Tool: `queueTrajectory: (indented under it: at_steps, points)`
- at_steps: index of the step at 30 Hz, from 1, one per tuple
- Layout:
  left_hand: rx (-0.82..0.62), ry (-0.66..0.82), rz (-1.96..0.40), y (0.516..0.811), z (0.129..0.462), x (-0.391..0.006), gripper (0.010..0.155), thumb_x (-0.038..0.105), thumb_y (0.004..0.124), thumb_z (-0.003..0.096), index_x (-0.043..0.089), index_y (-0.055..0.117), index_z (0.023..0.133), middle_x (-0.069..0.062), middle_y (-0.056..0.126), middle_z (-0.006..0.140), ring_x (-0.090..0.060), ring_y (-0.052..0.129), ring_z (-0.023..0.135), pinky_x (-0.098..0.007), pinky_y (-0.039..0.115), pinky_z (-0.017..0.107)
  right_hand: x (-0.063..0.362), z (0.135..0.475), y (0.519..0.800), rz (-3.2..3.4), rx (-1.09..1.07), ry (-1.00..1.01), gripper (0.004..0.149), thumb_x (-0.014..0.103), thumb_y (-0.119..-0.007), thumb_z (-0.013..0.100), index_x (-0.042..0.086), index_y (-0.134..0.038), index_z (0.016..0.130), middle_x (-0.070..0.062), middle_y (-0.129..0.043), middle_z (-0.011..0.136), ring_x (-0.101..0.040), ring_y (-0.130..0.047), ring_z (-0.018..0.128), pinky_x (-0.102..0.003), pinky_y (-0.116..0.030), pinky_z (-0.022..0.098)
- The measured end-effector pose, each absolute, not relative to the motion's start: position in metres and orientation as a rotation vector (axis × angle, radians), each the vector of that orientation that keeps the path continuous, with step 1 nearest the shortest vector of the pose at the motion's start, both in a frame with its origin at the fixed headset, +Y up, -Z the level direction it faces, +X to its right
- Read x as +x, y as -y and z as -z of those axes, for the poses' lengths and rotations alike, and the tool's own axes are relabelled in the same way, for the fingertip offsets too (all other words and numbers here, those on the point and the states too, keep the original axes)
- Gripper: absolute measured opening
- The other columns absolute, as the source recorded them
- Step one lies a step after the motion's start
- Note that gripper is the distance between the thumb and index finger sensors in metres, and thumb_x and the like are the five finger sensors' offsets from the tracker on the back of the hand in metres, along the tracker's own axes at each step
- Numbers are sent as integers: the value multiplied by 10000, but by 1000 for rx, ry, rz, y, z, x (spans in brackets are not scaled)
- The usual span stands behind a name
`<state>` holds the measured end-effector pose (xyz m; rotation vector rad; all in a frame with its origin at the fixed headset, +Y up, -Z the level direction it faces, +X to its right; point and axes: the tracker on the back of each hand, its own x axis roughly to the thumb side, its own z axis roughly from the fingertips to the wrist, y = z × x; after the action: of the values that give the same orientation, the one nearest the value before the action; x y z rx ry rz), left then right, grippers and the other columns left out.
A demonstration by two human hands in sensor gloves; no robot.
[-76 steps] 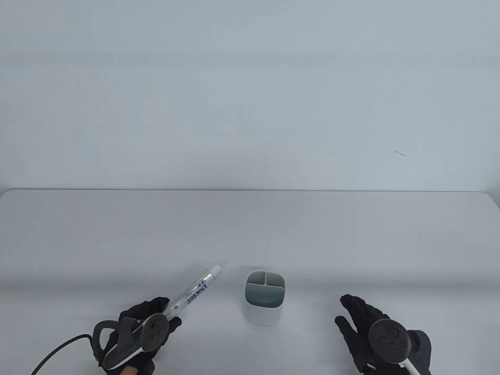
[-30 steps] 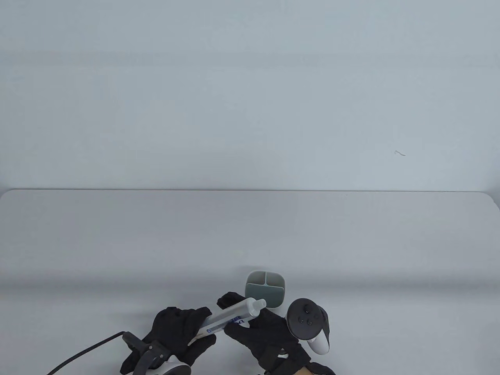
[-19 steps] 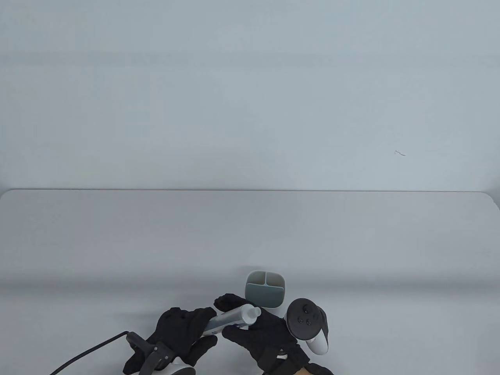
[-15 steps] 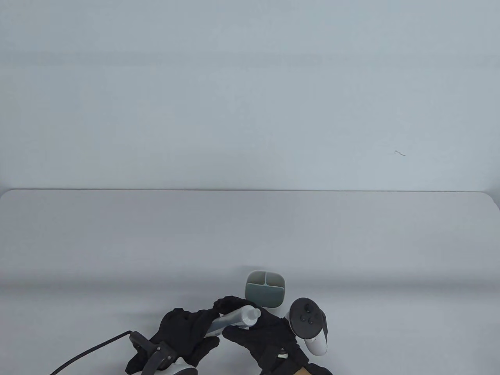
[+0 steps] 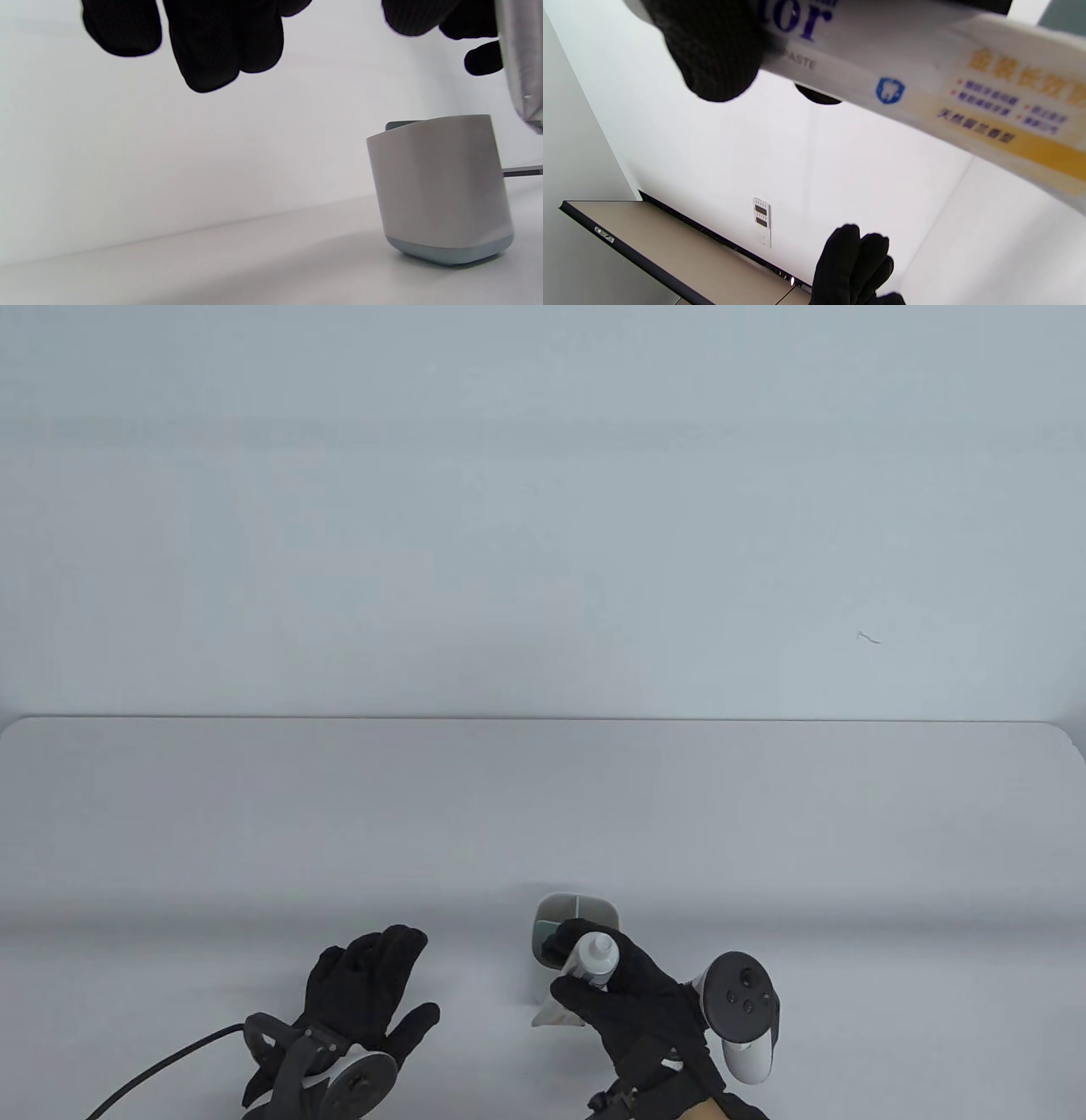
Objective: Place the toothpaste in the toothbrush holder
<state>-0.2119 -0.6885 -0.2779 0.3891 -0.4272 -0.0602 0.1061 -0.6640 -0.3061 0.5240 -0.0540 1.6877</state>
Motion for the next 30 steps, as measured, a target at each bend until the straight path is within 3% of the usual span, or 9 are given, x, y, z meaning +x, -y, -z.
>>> queueTrajectory:
  at_steps: [6,17,30]
  points:
    - [262,369,98,694,281,-210,844,602,550,581,84,189,1140,-241,493,1209,-550,636,1052,-727,577,659,129,310,664,-1685,444,122,837,476,-847,398,184,-504,1103,-108,-650,1080,-391,-704,1002,-654,-529,684]
    - [293,388,161,693,281,-209,831,609,505,587,94,160,1139,-260,440,1223,-606,532,1062,-765,509,650,141,312,657,-1670,399,151,846,488,-838,400,187,-488,1109,-104,-644,1079,-384,-690,1010,-649,-520,694]
    - [297,403,145,689,280,-209,820,602,496,589,97,153,1137,-259,454,1223,-603,540,1062,-762,515,651,124,327,605,-1599,459,172,846,491,-831,409,198,-473,1118,-92,-641,1085,-375,-674,1026,-646,-509,704]
